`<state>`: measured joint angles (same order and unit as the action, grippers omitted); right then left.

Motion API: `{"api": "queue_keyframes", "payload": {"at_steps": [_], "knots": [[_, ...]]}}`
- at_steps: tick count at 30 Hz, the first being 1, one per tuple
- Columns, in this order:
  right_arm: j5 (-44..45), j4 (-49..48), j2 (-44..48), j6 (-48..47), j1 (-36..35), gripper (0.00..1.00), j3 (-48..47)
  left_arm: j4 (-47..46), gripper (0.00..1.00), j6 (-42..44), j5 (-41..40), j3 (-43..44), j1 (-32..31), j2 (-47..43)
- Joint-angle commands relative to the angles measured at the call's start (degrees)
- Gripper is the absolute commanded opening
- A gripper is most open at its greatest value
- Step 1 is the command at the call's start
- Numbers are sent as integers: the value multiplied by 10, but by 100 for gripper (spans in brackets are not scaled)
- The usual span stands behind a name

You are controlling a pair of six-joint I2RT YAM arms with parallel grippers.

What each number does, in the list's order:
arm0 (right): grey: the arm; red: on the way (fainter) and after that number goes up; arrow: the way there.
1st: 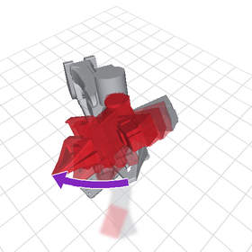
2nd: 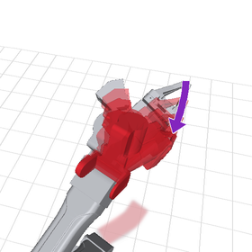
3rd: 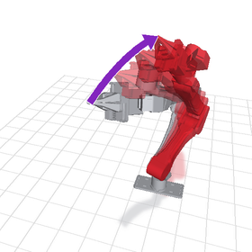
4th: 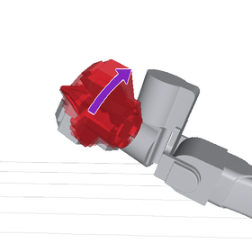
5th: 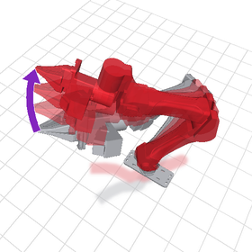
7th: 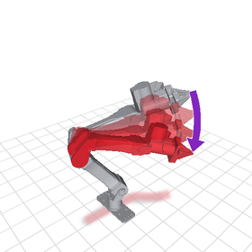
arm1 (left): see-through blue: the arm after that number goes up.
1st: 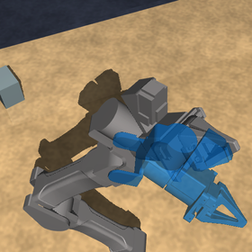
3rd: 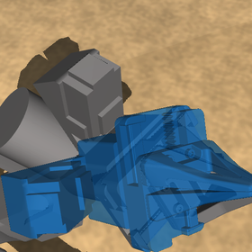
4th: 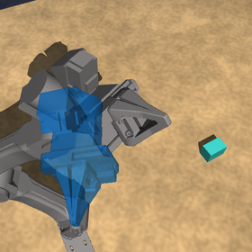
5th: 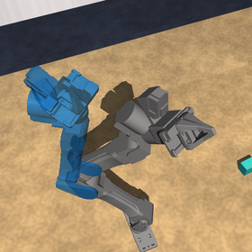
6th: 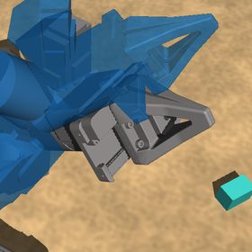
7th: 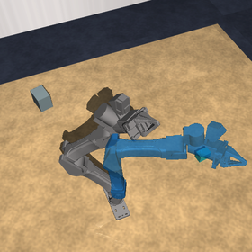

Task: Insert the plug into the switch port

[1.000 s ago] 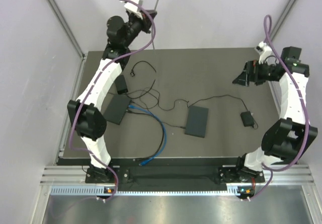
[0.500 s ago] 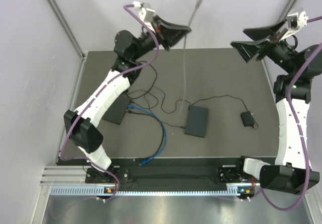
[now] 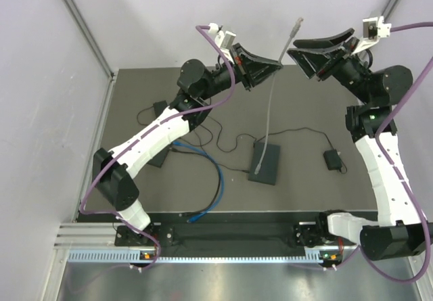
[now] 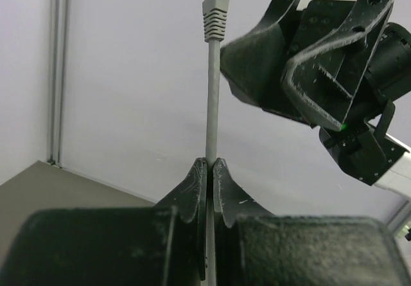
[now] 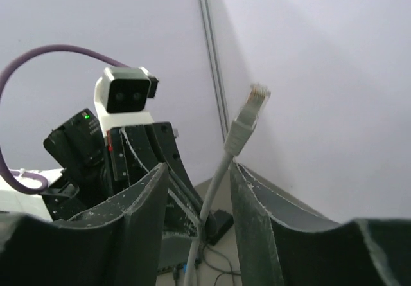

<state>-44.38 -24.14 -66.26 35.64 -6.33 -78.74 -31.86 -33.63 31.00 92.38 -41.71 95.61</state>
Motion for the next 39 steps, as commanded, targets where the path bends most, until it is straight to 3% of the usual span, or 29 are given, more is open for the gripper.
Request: {"api": "queue_keyframes", "payload": {"at_steps": [1, 7, 11, 13, 14, 15, 16, 17, 18, 19, 20, 23, 26, 29, 30, 31, 32, 33, 35, 36, 39], "knots": [[17, 16, -1, -13, -19, 43, 2, -24, 0, 22, -34, -3, -3, -17], [37, 40, -4, -33, -31, 52, 19, -28, 0, 34, -35, -12, -10, -15], [60, 48, -14, -38, -32, 50, 14, -29, 0, 39, -36, -15, -21, -15], [59, 45, -21, -36, -36, 40, 10, -26, 0, 40, -38, -13, -25, -13], [58, 46, -23, -36, -37, 11, 8, -17, 0, 44, -38, -11, -29, -12], [52, 50, -26, -36, -38, 0, 2, -14, 1, 54, -34, -11, -31, -11], [47, 58, -28, -36, -38, 0, -1, -10, 10, 58, -23, -11, -33, -11], [37, 78, -30, -37, -37, 0, -5, 3, 43, 63, -16, -14, -31, -16], [0, 100, -33, -45, -33, 0, -19, 17, 64, 84, -4, -16, -29, -21], [-24, 129, -40, -74, -21, 0, -31, 28, 78, 95, 48, -19, -23, -33], [-86, 196, -47, -109, -15, 0, -56, 59, 82, 115, 80, -29, -3, -41], [-236, 309, -76, -154, 11, 0, -77, 113, 78, 131, 185, -53, 63, -80], [-322, 363, -96, -163, 22, 0, -64, 114, 72, 144, 296, -83, 135, -114], [-403, 372, -105, -161, 23, 0, -30, 229, 66, 287, 365, -66, 159, -142], [-423, 358, -105, -137, 23, 0, -16, 336, 66, 406, 363, -57, 157, -149], [-431, 336, -99, -112, 21, 0, 1, 359, 66, 444, 365, -54, 154, -157], [-438, 248, -96, -79, 19, 0, 19, 377, 66, 472, 363, -51, 153, -161], [-440, 188, -91, 6, 17, 0, 63, 387, 66, 508, 353, -49, 151, -162], [-440, 81, -76, 89, 5, 0, 121, 423, 66, 541, 346, -36, 143, -157], [-442, 27, -73, 134, 0, 0, 135, 447, 66, 600, 333, -27, 139, -155], [-444, 27, -64, 148, -24, 0, 174, 557, 65, 744, 316, 4, 117, -143]]}}
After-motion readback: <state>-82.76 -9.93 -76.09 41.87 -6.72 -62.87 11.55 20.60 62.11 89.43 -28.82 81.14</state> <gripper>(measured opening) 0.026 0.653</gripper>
